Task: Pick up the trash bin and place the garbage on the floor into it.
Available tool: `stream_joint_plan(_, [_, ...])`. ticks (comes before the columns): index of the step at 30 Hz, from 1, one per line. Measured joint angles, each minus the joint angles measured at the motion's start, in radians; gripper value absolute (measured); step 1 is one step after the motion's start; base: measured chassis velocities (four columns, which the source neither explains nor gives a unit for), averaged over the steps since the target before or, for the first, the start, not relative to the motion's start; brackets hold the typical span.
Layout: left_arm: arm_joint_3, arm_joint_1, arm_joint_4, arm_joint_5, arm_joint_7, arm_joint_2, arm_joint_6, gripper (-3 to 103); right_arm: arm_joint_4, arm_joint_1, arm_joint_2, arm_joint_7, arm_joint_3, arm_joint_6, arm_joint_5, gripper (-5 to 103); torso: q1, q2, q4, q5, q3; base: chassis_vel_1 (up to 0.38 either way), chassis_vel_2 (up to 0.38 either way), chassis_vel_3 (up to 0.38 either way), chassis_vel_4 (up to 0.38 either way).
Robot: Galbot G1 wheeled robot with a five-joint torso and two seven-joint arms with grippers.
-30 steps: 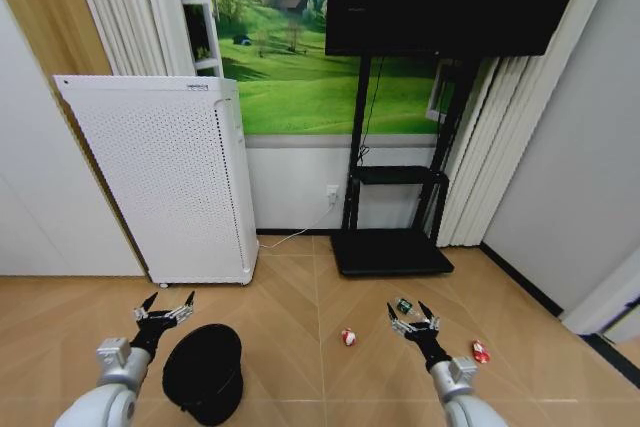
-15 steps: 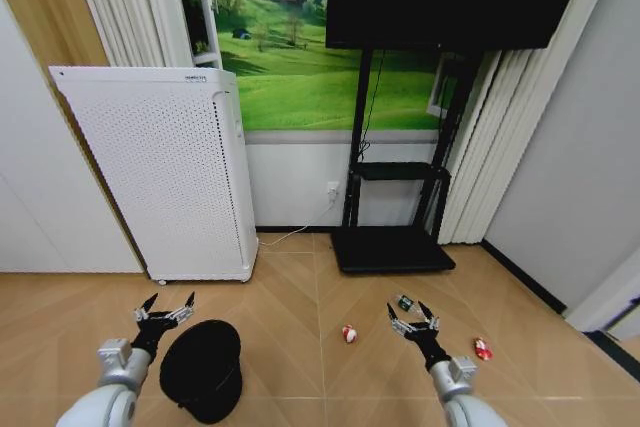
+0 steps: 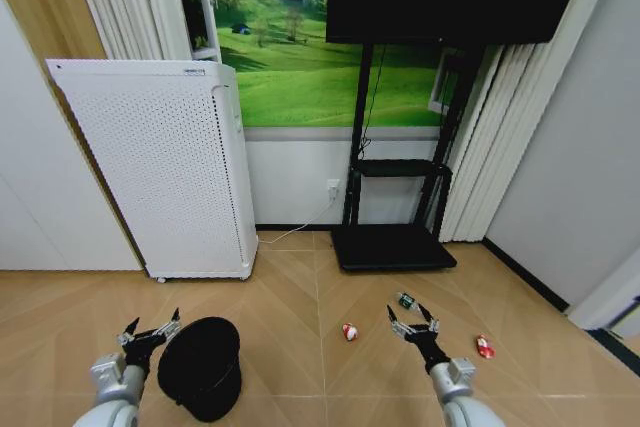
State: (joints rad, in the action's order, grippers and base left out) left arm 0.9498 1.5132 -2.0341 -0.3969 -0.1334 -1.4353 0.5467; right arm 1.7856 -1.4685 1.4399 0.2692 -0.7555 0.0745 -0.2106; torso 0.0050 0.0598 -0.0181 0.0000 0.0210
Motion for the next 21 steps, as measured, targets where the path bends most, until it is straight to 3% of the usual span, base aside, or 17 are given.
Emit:
stream_joint_plan(1, [0.000, 0.000, 0.000, 0.000, 0.000, 0.000, 0.000, 100, 0.000, 0.000, 0.000, 0.000, 0.000, 0.000, 0.000, 100, 0.000, 0.000, 0.0000, 0.0000, 0.000, 0.000, 0.000, 0.000, 0.000])
stream_joint_plan(3, [0.002, -0.002, 0.000, -0.059, -0.046, 0.012, 0.126, 100, -0.001, 0.002, 0.001, -0.002, 0.001, 0.000, 0.002, 100, 0.000, 0.002, 0.0000, 0.0000, 0.001, 0.000, 0.000, 0.000, 0.000])
stream_joint_plan(7, [-0.002, -0.012, 0.013, -0.118, -0.078, 0.022, 0.191, 100, -0.004, 0.004, 0.000, -0.004, 0.001, 0.000, 0.003, 100, 0.001, 0.003, 0.0000, 0.0000, 0.002, 0.000, 0.000, 0.000, 0.000])
stream_joint_plan(21, [-0.018, -0.033, 0.096, -0.112, -0.104, 0.029, 0.197, 101, -0.016, 0.004, -0.002, -0.013, -0.005, 0.008, 0.005, 100, 0.002, 0.007, 0.0000, 0.0000, 0.006, 0.000, 0.000, 0.000, 0.000])
